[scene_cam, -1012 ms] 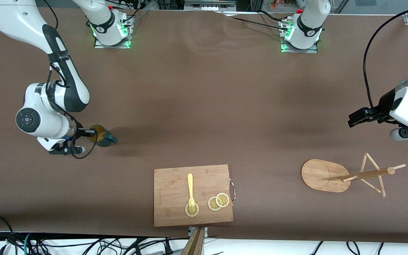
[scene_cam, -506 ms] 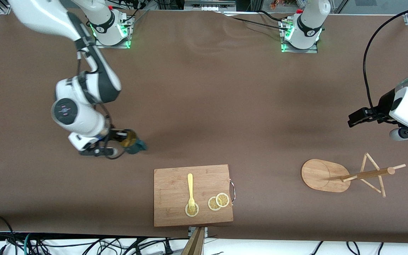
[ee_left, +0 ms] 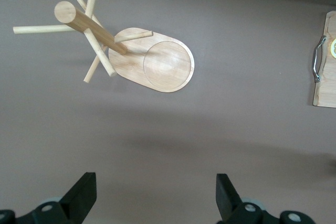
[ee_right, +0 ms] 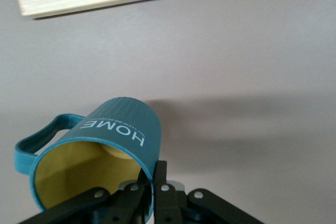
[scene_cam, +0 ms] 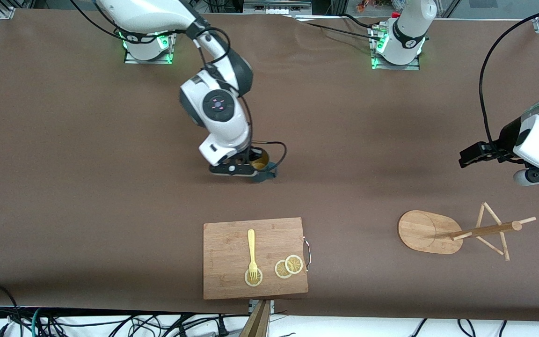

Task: Pass cup and hang on rack
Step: 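Carry the teal mug with the right gripper toward the table middle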

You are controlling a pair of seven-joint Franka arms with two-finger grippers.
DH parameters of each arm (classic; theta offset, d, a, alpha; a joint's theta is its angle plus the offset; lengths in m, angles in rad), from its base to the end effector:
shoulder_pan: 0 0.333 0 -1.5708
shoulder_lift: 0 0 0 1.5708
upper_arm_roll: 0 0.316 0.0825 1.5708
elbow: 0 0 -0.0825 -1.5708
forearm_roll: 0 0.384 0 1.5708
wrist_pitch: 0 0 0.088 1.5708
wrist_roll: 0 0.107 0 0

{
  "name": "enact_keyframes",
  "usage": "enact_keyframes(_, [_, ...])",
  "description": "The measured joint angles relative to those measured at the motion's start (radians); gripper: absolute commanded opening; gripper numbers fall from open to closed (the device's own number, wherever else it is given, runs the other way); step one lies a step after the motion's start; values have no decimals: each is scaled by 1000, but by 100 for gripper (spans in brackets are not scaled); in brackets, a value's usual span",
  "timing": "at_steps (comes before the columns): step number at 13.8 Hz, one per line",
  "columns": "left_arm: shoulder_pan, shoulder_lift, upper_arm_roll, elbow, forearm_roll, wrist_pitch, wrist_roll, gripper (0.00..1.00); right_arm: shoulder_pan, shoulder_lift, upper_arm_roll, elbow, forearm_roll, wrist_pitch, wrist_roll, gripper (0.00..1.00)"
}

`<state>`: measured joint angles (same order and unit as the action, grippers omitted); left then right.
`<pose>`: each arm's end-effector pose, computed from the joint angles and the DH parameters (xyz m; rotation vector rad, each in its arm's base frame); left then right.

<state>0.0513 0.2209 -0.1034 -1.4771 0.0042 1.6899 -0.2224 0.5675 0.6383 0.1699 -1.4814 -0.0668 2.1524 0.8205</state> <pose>0.6275 -0.0258 0.5493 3.1127 0.2687 -0.0147 0.5464 0.4640 0.3085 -3.0783 0.1271 0.0011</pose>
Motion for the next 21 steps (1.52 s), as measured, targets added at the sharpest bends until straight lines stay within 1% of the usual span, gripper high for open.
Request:
enact_keyframes(3, [-1, 0, -23, 1, 0, -63, 0, 100, 79, 70, -1, 74, 0, -3, 36, 0])
enact_keyframes(5, [-2, 0, -32, 1, 0, -92, 0, 100, 119, 94, -2, 88, 0, -4, 44, 0])
enact_keyframes(9, [-1, 10, -32, 1, 0, -97, 0, 100, 176, 135, -1, 109, 0, -3, 105, 0])
enact_keyframes(10, [0, 14, -32, 1, 0, -97, 0, 100, 186, 146, -1, 114, 0, -2, 111, 9])
enact_keyframes(11, [1, 17, -30, 1, 0, -98, 0, 100, 194, 157, -1, 120, 0, 0, 115, 69])
enact_keyframes(12, [1, 19, -30, 1, 0, -100, 0, 100, 199, 166, -1, 124, 0, 1, 117, 100])
enact_keyframes(14, [4, 19, -28, 1, 0, -118, 0, 100, 203, 172, -1, 134, 1, 1, 119, 100])
enact_keyframes(16, [4, 19, -29, 2, 8, -158, 0, 100, 201, 172, -4, 173, 1, -14, 120, 100])
enact_keyframes(17, [3, 19, -34, 2, 29, -179, 0, 100, 199, 172, -5, 207, 1, -45, 119, 100])
enact_keyframes(19, [-6, 17, -47, 3, 66, -196, 1, 100, 185, 168, -8, 295, 1, -157, 96, 100])
enact_keyframes(21, [-12, 14, -50, 3, 74, -200, 1, 100, 159, 157, -15, 366, 1, -280, 4, 100])
